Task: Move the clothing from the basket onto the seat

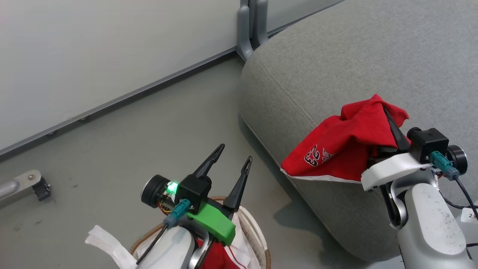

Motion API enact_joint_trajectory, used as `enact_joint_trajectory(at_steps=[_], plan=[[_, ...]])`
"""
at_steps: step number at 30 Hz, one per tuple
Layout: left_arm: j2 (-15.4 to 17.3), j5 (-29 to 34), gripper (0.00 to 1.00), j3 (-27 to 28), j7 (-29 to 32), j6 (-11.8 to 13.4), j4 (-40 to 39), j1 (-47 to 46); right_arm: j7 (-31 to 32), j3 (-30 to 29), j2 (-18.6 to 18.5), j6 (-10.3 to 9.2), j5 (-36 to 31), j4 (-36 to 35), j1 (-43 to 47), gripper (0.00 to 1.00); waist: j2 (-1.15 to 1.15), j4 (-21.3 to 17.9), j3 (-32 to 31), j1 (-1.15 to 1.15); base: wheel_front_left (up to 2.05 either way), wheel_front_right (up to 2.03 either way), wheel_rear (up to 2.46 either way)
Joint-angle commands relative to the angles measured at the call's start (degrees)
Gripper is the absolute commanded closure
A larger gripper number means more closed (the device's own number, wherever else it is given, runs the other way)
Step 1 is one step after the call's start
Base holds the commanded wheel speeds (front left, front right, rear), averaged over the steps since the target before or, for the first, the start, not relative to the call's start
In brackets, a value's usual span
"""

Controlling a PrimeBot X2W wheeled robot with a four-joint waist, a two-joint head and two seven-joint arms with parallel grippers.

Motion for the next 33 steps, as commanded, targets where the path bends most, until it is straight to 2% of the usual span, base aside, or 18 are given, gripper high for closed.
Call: enact_joint_trajectory(at_steps=[1,9,18,24,27,33], plan=[[0.9,0.3,0.00,-0.1,0.0,-0.2,0.2,-1.2,-0.1,0.0,-0.1,-0.06,0.2,-0.3,-0.2,1.00,0.00,-2.4,2.9,0.00,0.00,0.00,0.00],[1.8,0.0,0.00,-1.6,0.0,-0.2,-0.3,-2.9,-0.1,-3.0,-0.1,-0.06,-0.3,-0.4,-1.9,1.00,0.00,-0.3,5.7,0.00,0.00,0.00,0.00],[2.7,1.0,0.00,-2.5,0.0,-0.2,-2.4,-4.8,-0.1,-11.7,-0.4,-0.06,-6.2,-0.5,-12.8,1.00,0.00,3.9,12.9,0.00,0.00,0.00,0.00],[3.2,1.8,0.00,-2.9,0.0,-0.2,-4.0,-6.8,-0.1,-16.6,-4.8,-0.06,-8.9,1.6,-22.9,1.00,0.00,6.8,19.3,0.00,0.00,0.00,0.00],[3.2,2.0,0.00,-3.7,0.0,-0.2,-5.3,-9.3,-0.1,-20.7,-9.0,-0.07,-9.8,3.0,-28.2,1.00,0.00,9.5,23.6,0.00,0.00,0.00,0.00],[3.7,2.8,0.00,-3.1,0.0,-0.2,-7.6,-12.7,-0.1,-27.0,-13.9,-0.07,-11.7,7.5,-36.7,1.00,0.00,12.4,30.1,0.00,0.00,0.00,0.00]])
